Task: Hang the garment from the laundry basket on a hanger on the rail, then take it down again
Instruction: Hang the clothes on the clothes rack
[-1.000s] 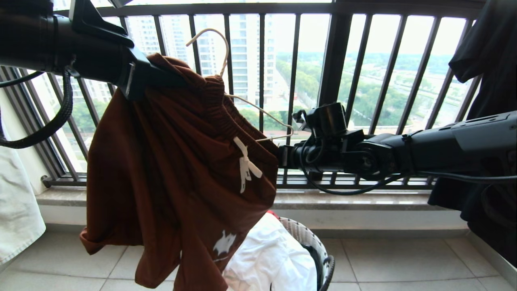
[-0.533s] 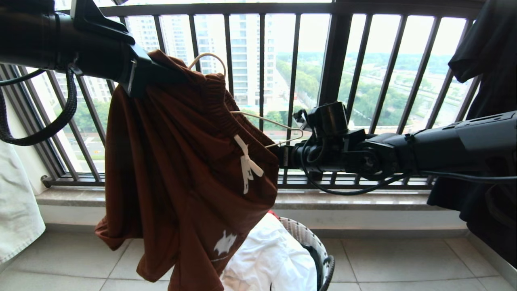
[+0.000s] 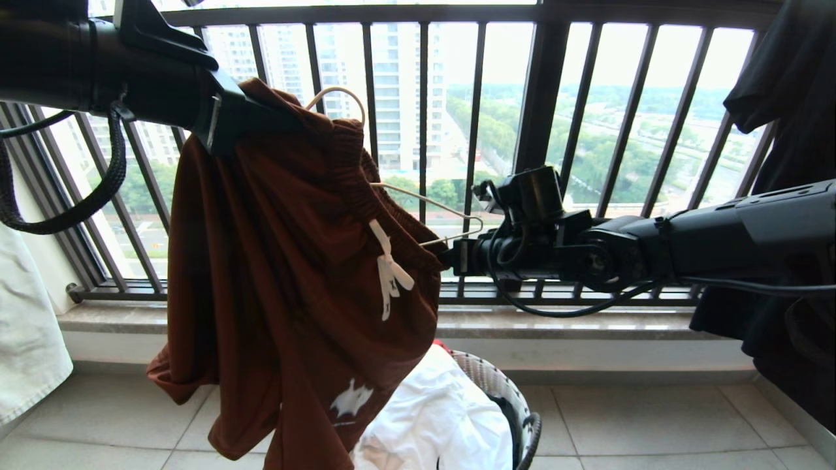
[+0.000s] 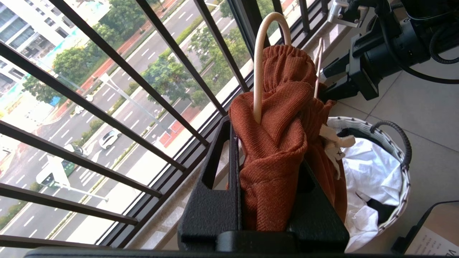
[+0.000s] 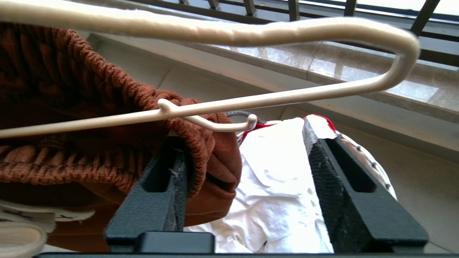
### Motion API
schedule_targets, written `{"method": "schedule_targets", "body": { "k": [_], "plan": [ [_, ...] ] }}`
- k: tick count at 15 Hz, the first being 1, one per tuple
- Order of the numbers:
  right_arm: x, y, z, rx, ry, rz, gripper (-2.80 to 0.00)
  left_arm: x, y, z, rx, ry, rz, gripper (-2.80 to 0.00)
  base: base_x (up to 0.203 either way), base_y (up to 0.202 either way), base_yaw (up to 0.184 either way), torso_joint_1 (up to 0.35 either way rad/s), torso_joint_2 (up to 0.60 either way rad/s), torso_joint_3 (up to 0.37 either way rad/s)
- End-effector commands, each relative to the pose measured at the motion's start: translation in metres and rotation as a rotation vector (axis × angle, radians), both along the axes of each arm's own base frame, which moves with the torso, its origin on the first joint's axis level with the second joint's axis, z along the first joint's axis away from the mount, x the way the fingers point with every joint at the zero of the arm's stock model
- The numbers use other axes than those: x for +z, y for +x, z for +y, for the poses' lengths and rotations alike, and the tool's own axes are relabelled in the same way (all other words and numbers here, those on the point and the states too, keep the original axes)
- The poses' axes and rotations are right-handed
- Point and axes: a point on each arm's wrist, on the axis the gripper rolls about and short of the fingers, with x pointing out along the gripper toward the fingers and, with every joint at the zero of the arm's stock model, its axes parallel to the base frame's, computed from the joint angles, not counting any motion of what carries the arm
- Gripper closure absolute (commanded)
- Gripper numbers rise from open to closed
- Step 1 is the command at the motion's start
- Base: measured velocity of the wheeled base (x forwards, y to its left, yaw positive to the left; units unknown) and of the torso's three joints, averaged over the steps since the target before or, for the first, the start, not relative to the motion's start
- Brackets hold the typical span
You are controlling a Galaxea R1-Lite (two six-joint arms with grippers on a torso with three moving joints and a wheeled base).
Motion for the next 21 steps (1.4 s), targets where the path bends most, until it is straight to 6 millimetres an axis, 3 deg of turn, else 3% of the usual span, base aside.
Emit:
{"method": "schedule_targets", "body": {
  "k": [1,13,17,21],
  "plan": [
    [-0.001,-0.001,-0.002,0.013,-0.035,0.003,-2.80,-0.001,0.001,0.000,-0.003,0.002,0.000,0.00,0.000,0.000,0.000,0.000,0.00,0.000],
    [-0.003,0.007,-0.034,0.001,-0.152,-0.005,-2.80,0.003,0.004,-0.001,-0.001,-0.012,-0.044,0.00,0.000,0.000,0.000,0.000,0.00,0.000],
    [0.016,0.000,-0.042,0.047,0.019,-0.060,-2.80,-0.003,0.007,-0.002,-0.002,-0.008,-0.028,0.00,0.000,0.000,0.000,0.000,0.00,0.000],
    [0.018,0.000,-0.033,0.038,0.146,-0.065,-2.80,-0.004,0.007,-0.002,-0.002,-0.008,-0.026,0.00,0.000,0.000,0.000,0.000,0.00,0.000]
  ]
}}
